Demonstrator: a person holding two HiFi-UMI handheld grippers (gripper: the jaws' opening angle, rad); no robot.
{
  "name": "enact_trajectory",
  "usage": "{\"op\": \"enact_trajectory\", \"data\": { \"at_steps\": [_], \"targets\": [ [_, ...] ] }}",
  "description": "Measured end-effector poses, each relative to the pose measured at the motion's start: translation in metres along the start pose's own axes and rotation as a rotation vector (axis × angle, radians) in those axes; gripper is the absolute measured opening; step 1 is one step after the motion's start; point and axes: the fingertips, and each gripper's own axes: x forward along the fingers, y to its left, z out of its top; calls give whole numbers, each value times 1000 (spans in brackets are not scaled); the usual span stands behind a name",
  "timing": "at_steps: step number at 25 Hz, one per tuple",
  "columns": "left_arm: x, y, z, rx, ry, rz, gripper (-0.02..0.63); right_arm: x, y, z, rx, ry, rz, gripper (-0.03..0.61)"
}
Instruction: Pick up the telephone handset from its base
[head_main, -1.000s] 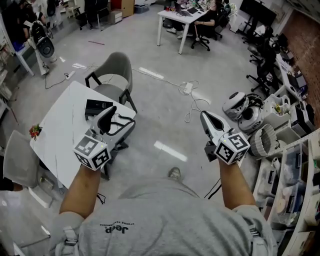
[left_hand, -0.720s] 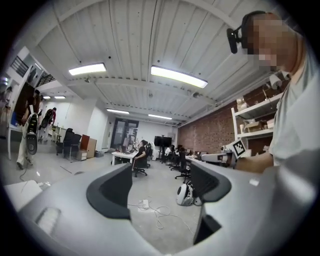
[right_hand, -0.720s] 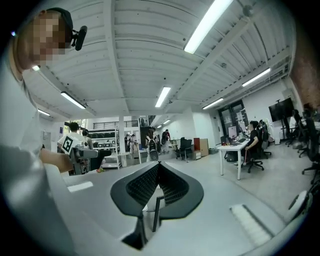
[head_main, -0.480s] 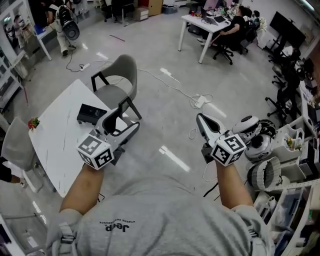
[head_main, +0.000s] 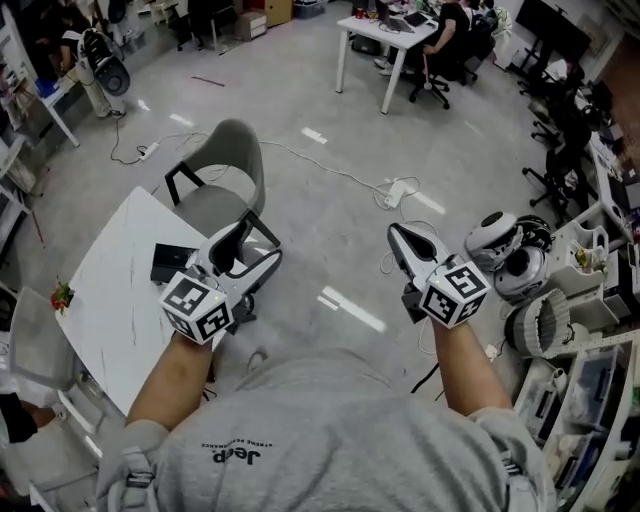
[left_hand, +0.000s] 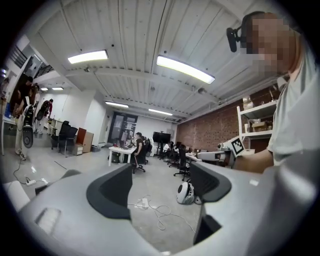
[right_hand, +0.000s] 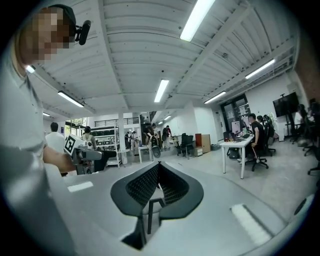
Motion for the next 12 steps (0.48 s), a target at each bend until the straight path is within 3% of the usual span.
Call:
{"op": "enact_trajectory", "data": {
  "at_steps": [5,12],
  "targets": [
    [4,43,-11,58,63,-31,396,38,4,-3,-1,30,-18,5],
    [-25,92,-52,171,188,44,396,96,25,-25,1,88,74,5]
  ]
}}
